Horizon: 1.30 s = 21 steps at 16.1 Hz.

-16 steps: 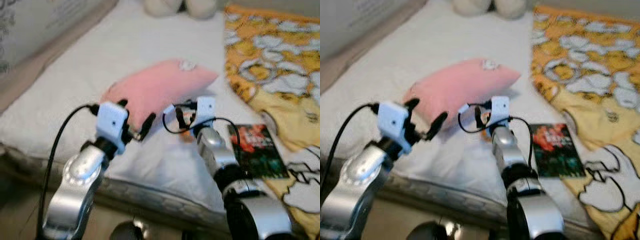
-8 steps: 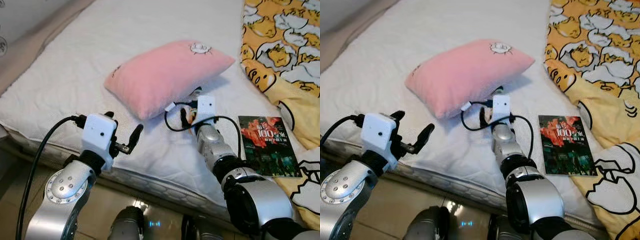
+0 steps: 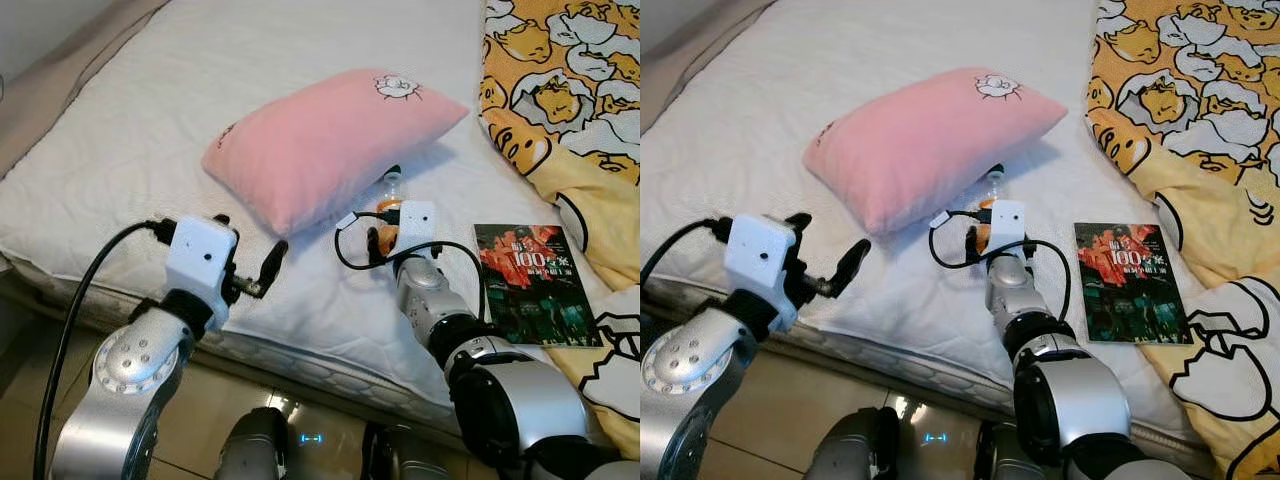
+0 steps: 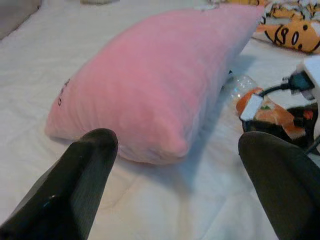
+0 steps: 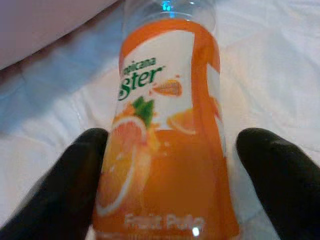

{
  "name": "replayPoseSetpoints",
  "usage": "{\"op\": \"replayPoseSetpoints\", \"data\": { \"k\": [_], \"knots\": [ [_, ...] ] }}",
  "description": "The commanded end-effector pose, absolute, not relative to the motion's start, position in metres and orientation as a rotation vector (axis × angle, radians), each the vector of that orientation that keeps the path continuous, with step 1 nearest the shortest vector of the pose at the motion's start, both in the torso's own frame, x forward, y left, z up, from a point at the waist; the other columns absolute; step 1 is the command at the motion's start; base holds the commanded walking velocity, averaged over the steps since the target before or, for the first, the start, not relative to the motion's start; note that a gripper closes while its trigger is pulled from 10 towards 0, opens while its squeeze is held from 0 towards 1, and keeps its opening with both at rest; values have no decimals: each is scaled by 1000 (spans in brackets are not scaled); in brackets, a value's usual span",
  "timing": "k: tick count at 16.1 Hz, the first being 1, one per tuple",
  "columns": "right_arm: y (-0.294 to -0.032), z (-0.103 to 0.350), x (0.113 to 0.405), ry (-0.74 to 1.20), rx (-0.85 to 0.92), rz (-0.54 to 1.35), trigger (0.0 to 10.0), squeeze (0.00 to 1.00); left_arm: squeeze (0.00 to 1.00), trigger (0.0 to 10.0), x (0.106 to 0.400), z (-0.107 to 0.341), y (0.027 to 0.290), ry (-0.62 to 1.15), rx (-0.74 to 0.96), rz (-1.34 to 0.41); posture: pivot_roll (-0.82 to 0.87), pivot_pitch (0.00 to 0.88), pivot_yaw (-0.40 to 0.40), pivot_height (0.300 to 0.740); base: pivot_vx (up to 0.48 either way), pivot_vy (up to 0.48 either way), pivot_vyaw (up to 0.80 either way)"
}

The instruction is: Clean up the room

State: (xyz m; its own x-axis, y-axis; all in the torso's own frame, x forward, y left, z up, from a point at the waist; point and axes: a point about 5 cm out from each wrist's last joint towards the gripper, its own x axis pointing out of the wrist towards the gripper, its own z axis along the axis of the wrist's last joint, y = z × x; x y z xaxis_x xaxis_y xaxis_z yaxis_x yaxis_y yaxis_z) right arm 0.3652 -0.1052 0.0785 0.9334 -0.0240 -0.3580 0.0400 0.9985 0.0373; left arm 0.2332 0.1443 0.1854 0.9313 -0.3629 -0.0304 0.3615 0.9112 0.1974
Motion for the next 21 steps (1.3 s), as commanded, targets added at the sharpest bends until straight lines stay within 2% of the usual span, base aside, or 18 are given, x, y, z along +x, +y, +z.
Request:
{"op": "replayPoseSetpoints", "data": {
  "k": [1, 9, 16, 19, 21],
  "knots": [
    [-105, 76, 365, 400, 77, -36, 0, 0, 0, 10000, 235, 183, 144, 9, 208, -373, 425, 243, -3, 727, 0, 0, 0],
    [-104, 79, 366, 393, 135, -19, 0, 0, 0, 10000, 244, 182, 141, -5, 218, -389, 397, 198, -6, 727, 0, 0, 0],
    [-109, 70, 359, 346, 85, 3, 0, 0, 0, 10000, 262, 176, 129, -26, 217, -452, 300, 127, -8, 727, 0, 0, 0],
    [-126, 40, 330, 329, 23, -36, 0, 0, 0, 10000, 275, 168, 114, -32, 191, -515, 191, 62, 2, 727, 0, 0, 0],
    [-129, 39, 322, 298, 6, -51, 0, 0, 0, 10000, 278, 165, 110, -36, 185, -536, 159, 43, 9, 727, 0, 0, 0]
  ]
}}
